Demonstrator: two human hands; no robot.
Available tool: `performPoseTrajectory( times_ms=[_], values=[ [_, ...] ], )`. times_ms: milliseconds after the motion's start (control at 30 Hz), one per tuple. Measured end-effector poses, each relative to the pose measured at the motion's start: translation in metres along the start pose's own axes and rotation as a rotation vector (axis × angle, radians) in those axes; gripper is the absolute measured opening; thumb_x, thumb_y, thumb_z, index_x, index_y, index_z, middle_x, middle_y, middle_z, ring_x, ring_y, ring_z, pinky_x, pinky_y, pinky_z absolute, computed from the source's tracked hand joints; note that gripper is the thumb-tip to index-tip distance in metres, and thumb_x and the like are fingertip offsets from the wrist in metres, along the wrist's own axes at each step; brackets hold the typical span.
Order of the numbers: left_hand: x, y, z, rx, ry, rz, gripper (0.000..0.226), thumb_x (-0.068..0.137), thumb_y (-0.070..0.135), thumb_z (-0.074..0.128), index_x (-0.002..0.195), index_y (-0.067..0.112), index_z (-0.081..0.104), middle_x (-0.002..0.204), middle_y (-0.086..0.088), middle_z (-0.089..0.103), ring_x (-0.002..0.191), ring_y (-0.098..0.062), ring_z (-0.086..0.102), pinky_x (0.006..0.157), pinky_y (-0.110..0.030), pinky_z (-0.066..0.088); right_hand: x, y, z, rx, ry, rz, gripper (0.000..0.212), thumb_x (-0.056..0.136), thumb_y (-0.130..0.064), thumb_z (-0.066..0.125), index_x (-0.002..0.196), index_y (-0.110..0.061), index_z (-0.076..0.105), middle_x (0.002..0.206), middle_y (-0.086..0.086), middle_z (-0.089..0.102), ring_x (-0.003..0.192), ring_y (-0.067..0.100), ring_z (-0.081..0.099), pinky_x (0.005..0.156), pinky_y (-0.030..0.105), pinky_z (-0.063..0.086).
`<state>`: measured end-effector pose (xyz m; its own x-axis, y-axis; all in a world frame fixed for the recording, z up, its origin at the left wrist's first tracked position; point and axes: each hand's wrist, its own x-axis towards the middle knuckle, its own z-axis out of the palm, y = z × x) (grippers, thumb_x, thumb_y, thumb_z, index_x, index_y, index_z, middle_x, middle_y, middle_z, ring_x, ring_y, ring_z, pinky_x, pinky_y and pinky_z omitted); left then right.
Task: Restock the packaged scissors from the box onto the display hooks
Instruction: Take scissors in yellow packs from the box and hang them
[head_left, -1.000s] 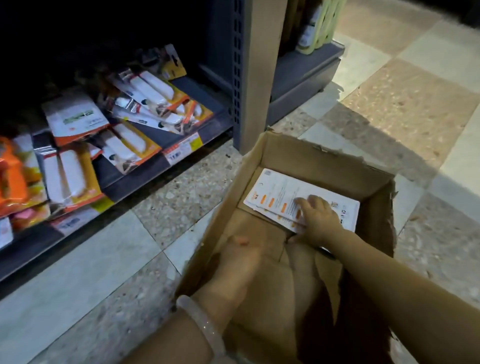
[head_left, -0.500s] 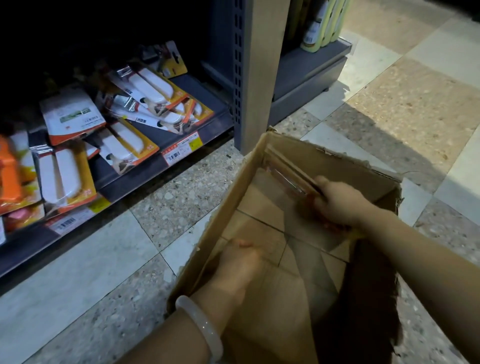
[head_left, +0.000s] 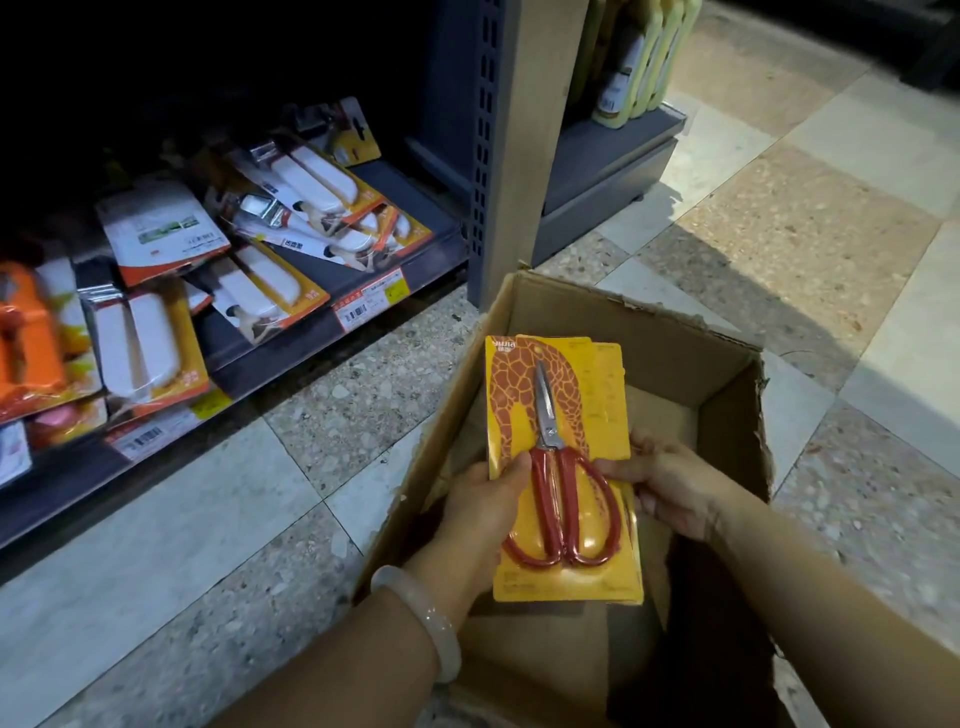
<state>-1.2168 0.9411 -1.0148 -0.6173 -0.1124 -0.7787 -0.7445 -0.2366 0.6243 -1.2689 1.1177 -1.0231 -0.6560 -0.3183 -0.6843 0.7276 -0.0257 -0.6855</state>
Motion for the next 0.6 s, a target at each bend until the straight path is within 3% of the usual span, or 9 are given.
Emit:
performPoseTrajectory(
  times_ms=[33,133,267,367,467,600],
  values=[
    [-0.001,0.001,-0.002,-0.021,0.011,0.036,0.013,0.091,0.031,0.058,0.098,0.021,0.063,0.1,-0.007,0.07,0.093,-0.027,0.066,0.082,-0.038,0.054,-0.001,0.0,0.0,-0.017,0.0,-0.029,0.041,0.075,0.0,0.069,0.114,-0.004,0.055,0.094,0.014,0.072,0.066,0.021,0.072,0.044,0.024,0.053],
    [-0.009,0.011,-0.007,-0.087,0.001,0.113,0.006,0.091,0.023,0.059,0.087,0.02,0.063,0.09,-0.006,0.07,0.083,-0.023,0.066,0.071,-0.032,0.054,-0.004,-0.001,0.0,0.015,0.035,-0.111,0.081,0.046,-0.021,0.092,0.118,-0.006,0.057,0.104,0.02,0.07,0.079,0.029,0.071,0.062,0.036,0.058],
    [-0.02,0.031,-0.024,-0.11,-0.081,0.237,0.014,0.092,0.022,0.057,0.101,0.016,0.066,0.099,-0.011,0.073,0.095,-0.03,0.068,0.088,-0.05,0.053,-0.016,-0.018,0.01,0.168,0.105,-0.288,0.036,0.074,-0.026,0.062,0.107,-0.01,0.062,0.087,0.012,0.073,0.07,0.022,0.07,0.061,0.033,0.058],
    [-0.028,0.05,-0.053,-0.151,-0.166,0.325,0.02,0.092,0.019,0.054,0.11,0.017,0.062,0.097,-0.01,0.074,0.086,-0.025,0.071,0.073,-0.041,0.057,-0.029,-0.036,0.027,0.111,0.082,-0.371,0.022,0.081,-0.027,0.055,0.098,-0.016,0.064,0.083,0.008,0.074,0.068,0.019,0.071,0.057,0.03,0.058],
    [-0.038,0.072,-0.09,-0.179,-0.199,0.403,0.022,0.092,0.014,0.052,0.112,0.016,0.061,0.091,-0.01,0.075,0.072,-0.02,0.072,0.056,-0.031,0.057,-0.04,-0.055,0.061,-0.006,0.078,-0.425,0.034,0.076,-0.034,0.061,0.104,-0.015,0.062,0.085,0.007,0.075,0.07,0.018,0.071,0.058,0.03,0.056],
    [-0.059,0.096,-0.148,-0.189,-0.185,0.473,0.023,0.093,0.007,0.049,0.111,0.012,0.062,0.085,-0.008,0.074,0.062,-0.016,0.07,0.049,-0.025,0.056,-0.042,-0.074,0.124,-0.135,0.02,-0.503,0.073,0.043,-0.059,0.083,0.101,-0.018,0.066,0.091,0.008,0.075,0.076,0.021,0.071,0.064,0.033,0.057]
  ],
)
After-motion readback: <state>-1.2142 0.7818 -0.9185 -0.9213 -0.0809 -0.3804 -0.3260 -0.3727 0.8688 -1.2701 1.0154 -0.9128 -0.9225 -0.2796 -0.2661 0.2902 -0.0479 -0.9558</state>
